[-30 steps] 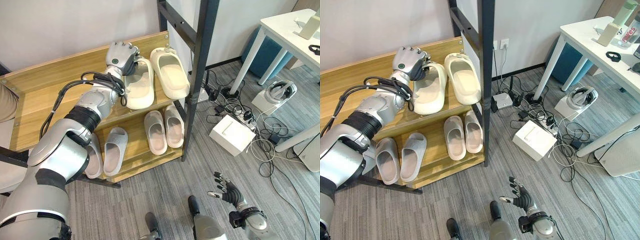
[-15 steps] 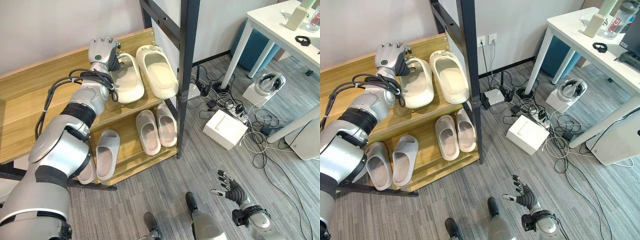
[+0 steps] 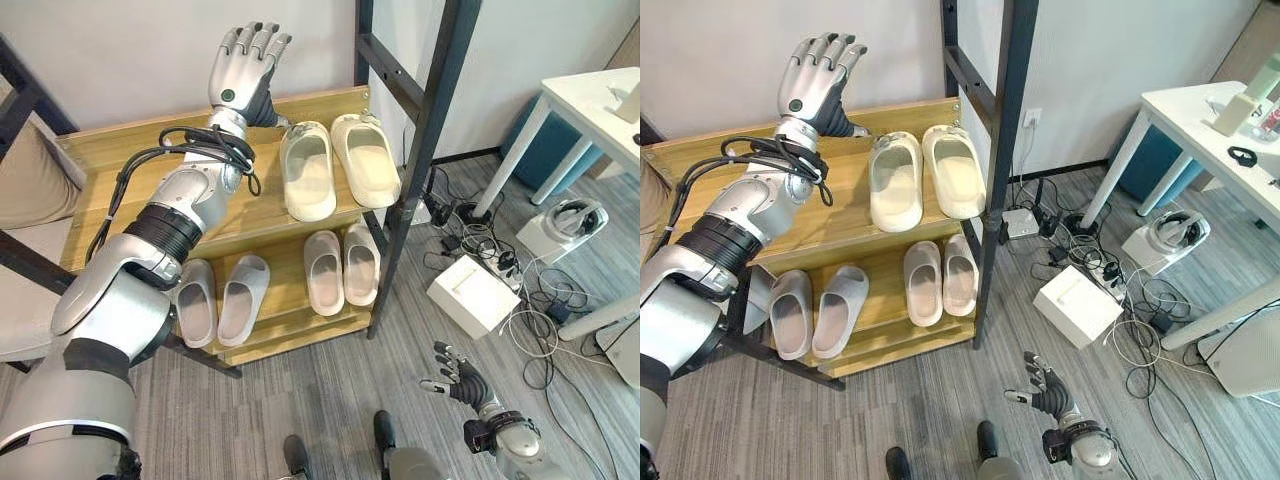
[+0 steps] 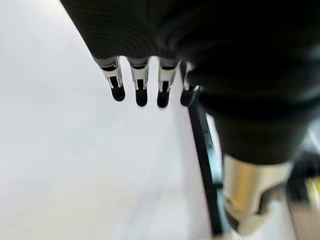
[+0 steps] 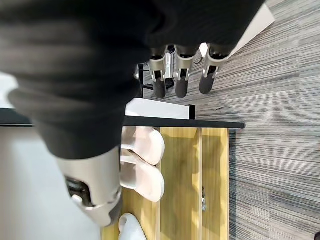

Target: Arrange the slippers neatly on the shoe rack.

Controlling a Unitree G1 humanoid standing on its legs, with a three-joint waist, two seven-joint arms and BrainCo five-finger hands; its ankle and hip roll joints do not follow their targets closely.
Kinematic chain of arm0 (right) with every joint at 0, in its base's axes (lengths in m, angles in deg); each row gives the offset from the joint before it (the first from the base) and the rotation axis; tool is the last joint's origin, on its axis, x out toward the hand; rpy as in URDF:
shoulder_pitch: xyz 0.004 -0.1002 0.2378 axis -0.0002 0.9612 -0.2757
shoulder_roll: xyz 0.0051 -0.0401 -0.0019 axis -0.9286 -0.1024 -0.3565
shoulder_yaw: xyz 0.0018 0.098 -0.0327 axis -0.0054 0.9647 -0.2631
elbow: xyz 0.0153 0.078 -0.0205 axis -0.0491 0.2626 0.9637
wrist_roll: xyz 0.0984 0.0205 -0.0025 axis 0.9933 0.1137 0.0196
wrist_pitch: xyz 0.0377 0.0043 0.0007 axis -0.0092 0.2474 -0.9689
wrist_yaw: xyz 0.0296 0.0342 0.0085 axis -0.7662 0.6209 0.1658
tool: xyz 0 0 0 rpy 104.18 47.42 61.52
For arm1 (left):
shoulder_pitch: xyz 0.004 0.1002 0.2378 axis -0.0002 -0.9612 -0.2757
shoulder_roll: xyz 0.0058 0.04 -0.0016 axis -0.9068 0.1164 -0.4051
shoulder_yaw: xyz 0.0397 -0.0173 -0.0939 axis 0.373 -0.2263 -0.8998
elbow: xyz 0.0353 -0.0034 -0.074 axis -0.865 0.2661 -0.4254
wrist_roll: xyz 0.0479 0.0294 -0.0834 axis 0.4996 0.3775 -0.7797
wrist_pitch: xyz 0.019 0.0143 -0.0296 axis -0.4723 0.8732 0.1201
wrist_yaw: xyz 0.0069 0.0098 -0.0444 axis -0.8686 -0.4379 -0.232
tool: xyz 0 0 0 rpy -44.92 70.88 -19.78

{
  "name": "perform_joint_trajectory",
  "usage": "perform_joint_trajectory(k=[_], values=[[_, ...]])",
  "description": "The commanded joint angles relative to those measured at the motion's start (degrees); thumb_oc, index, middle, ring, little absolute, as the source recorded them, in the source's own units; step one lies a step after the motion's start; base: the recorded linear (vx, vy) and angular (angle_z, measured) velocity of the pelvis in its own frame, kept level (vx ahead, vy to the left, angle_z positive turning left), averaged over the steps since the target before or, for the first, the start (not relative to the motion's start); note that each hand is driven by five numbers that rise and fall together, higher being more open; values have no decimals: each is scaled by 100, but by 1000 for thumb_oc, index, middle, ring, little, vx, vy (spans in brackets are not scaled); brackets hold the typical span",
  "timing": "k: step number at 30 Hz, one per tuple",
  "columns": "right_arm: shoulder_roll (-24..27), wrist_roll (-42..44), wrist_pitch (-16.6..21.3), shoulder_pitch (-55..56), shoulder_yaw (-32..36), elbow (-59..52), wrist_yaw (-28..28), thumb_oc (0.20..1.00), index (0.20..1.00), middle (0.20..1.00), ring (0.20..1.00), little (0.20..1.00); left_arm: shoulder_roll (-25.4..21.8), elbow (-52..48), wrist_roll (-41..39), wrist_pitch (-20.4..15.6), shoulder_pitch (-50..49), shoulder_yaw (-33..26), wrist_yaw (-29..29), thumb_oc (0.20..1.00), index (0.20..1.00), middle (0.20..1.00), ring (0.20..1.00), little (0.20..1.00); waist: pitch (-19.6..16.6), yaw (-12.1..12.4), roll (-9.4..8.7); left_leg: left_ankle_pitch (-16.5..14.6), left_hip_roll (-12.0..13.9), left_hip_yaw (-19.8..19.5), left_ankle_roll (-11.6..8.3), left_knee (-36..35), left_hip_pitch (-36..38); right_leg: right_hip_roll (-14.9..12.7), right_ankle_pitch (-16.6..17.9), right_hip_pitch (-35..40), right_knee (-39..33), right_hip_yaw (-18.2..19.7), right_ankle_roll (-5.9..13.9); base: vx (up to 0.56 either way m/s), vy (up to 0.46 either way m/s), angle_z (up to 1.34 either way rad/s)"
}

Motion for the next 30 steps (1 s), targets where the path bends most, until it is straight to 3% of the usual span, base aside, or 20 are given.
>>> perform_joint_trajectory(k=[1, 3, 4, 5, 6, 7, 17, 21, 25, 27, 28, 30], values=[[-13, -57, 141, 29, 157, -121, 12, 1000, 1000, 1000, 1000, 1000, 41, 25, -477, -271, -9, -661, -143, 1000, 1000, 1000, 1000, 1000, -1, 107, 17, -313, 337, -49, -385, 2, 393, -397, -403, 217, -28, -171, 729, 2, 26, 29], [-111, -184, -37, 12, 231, -10, 27, 1000, 1000, 1000, 1000, 1000, 606, -500, -2946, -1121, -990, -1306, 504, 1000, 1000, 1000, 1000, 1000, -36, 212, 23, -319, 314, -109, -376, 2, 444, -418, -422, 325, -28, -253, 709, 14, 43, 20], [-124, -205, -63, -3, 213, -19, 28, 1000, 1000, 1000, 1000, 1000, 705, -469, -3586, -1230, -1079, -1364, 622, 1000, 1000, 1000, 1000, 1000, -60, 218, 29, -293, 306, -112, -369, 2, 419, -424, -401, 311, -28, -256, 701, 9, 27, 16], [-122, -205, -64, -1, 211, -20, 28, 1000, 1000, 1000, 1000, 1000, 698, -466, -3604, -1235, -1081, -1366, 632, 1000, 1000, 1000, 1000, 1000, -63, 215, 31, -295, 306, -112, -369, 2, 418, -424, -403, 311, -28, -257, 701, 11, 25, 25], [-154, -252, -121, -12, 206, -60, 18, 1000, 1000, 1000, 1000, 1000, 850, -342, -4835, -1343, -1244, -1249, 995, 1000, 1000, 1000, 1000, 1000, -75, 235, 54, -285, 296, -135, -353, 2, 429, -438, -391, 338, -28, -285, 702, 14, 26, 20], [-149, -269, -157, -26, 208, -81, 5, 1000, 1000, 1000, 1000, 1000, 875, -285, -5357, -1347, -1319, -1123, 1238, 1000, 1000, 1000, 1000, 1000, -73, 237, 62, -283, 290, -142, -344, 2, 436, -442, -384, 341, -28, -287, 703, 15, 30, 5], [147, -288, -375, 167, -7, -316, -251, 1000, 1000, 1000, 1000, 1000, 500, -604, -8171, -924, -1846, -48, 2409, 1000, 1000, 1000, 1000, 1000, -106, 131, 149, -260, 312, -60, -361, 2, 509, -431, -372, 341, -28, -176, 720, 4, 4, -4], [231, -245, -409, 172, -123, -330, -306, 1000, 1000, 1000, 1000, 1000, 523, -467, -8489, -842, -1728, 153, 2427, 1000, 1000, 1000, 1000, 1000, -127, 83, 170, -254, 315, -42, -373, 2, 520, -426, -370, 329, -28, -153, 726, 0, 0, 0], [288, -181, -449, 123, -304, -346, -323, 1000, 1000, 1000, 1000, 1000, 1095, -273, -8917, -986, -1714, -178, 1989, 1000, 1000, 1000, 1000, 1000, -141, 38, 187, -245, 308, -40, -375, 2, 511, -426, -373, 311, -28, -148, 718, 0, 0, 0], [207, -272, -407, 173, -215, -307, -328, 1000, 1000, 1000, 1000, 1000, 1382, -387, -7749, -1255, -1775, -830, 1375, 1000, 1000, 1000, 1000, 1000, -142, 105, 159, -247, 303, -80, -357, 2, 498, -432, -399, 334, -28, -204, 701, 0, 0, 0], [67, -348, -347, 79, -184, -206, -273, 1000, 1000, 1000, 1000, 1000, 1679, -701, -6701, -1458, -1877, -1271, 777, 1000, 1000, 1000, 1000, 1000, -121, 151, 125, -246, 299, -125, -351, 2, 485, -431, -421, 350, -28, -243, 676, 0, 0, 0], [-15, -355, -231, -10, -135, -139, -205, 1000, 1000, 1000, 1000, 1000, 1780, -1687, -5799, -1820, -2195, -1752, 456, 1000, 1000, 1000, 1000, 1000, -107, 184, 73, -255, 308, -152, -363, 2, 468, -421, -445, 362, -28, -264, 659, -2, -17, 8]])
